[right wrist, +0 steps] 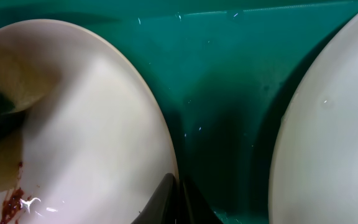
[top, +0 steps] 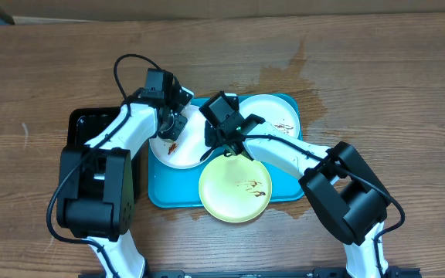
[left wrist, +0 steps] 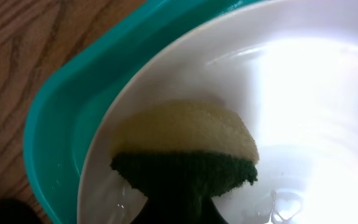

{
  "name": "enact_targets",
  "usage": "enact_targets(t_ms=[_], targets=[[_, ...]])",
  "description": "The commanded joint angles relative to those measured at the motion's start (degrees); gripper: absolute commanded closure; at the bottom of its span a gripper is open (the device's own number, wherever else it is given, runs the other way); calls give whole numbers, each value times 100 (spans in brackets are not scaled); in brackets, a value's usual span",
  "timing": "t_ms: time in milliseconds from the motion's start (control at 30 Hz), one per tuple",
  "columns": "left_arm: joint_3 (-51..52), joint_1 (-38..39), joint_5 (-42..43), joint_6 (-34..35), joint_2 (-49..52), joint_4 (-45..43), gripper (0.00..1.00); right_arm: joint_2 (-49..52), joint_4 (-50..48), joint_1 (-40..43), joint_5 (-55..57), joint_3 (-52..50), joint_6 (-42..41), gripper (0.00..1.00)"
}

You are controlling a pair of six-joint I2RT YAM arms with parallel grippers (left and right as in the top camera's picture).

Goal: Clean dirty plates on tray and stack at the side

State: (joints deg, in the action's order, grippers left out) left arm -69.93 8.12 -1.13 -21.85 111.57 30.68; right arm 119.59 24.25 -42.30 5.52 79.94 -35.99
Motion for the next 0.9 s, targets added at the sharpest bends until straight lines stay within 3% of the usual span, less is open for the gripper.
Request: enact_targets(t_ms=[0,233,633,867], targets=[[153,-70,66,-175,505,400,96,20,-13,-7,-22,136,0,96],[190,-59,118,-35,533,752,96,20,-37,-7,-20,136,0,96],[946,-59,562,68,533,442,96,20,-87,-7,-22,136,0,96],[1064,-59,540,68,533,883,96,20,-122,-7,-22,136,-2,96]])
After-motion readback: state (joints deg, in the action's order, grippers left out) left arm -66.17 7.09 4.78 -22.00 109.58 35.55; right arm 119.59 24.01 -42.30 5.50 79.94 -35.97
